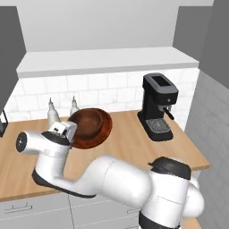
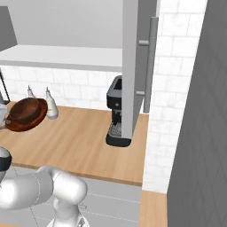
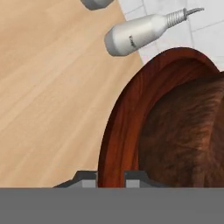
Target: Pick up the bowls on the counter and stack them on top of one another in the open cabinet. Place the smaller bowl on top of the larger bowl.
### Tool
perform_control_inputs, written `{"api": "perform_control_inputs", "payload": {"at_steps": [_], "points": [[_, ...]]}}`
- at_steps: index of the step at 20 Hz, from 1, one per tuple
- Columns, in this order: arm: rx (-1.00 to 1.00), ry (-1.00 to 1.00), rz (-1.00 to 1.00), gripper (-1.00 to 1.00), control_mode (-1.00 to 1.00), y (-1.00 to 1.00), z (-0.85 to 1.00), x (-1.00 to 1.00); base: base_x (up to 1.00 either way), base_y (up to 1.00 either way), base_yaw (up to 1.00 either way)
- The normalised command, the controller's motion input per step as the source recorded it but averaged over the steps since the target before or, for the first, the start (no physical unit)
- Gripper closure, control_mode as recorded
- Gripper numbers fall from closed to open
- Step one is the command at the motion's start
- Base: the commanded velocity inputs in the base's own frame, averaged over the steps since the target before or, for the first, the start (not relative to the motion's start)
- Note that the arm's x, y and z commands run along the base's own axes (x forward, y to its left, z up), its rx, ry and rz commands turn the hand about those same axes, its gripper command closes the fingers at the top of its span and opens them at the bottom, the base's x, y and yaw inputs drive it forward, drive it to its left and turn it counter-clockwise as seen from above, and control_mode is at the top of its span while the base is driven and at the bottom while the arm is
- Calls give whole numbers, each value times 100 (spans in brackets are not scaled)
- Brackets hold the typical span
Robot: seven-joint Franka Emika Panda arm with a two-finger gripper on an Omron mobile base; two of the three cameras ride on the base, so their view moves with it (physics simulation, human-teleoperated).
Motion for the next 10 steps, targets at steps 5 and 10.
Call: {"api": "perform_control_inputs", "payload": {"at_steps": [5, 10], "points": [[-5, -28, -3, 100, -100, -99, 98, -47, 0, 0, 0], [-1, -28, -7, 100, -100, -81, 100, -15, 0, 0, 0]]}}
